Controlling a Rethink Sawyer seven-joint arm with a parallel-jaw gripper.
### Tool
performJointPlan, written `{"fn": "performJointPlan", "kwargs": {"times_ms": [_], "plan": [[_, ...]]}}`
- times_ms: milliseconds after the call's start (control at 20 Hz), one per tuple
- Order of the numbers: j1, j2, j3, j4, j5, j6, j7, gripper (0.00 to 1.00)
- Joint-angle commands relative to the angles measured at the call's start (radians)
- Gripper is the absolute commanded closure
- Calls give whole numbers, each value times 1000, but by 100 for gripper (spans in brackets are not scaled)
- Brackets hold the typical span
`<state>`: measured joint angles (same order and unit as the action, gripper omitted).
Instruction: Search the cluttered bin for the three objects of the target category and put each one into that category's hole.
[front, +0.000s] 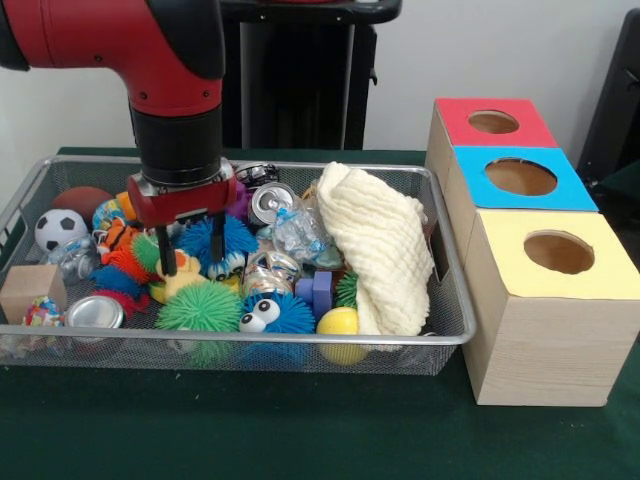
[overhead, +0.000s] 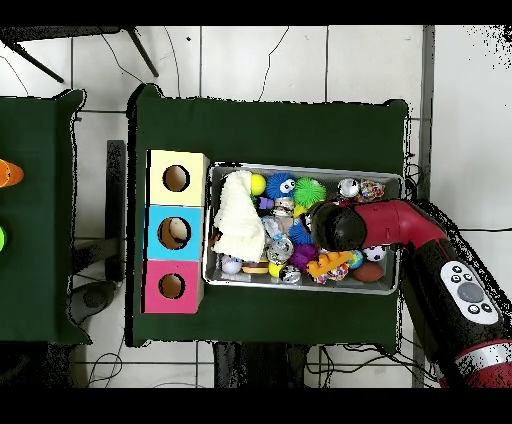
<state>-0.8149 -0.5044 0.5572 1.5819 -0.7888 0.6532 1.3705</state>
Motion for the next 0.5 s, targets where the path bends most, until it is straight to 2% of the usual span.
{"fn": "performJointPlan", "kwargs": {"times_ms": [50, 500], "plan": [[3, 40, 57, -95, -56, 62, -278, 0], [-9, 27, 58, -128, -60, 110, -344, 0]]}}
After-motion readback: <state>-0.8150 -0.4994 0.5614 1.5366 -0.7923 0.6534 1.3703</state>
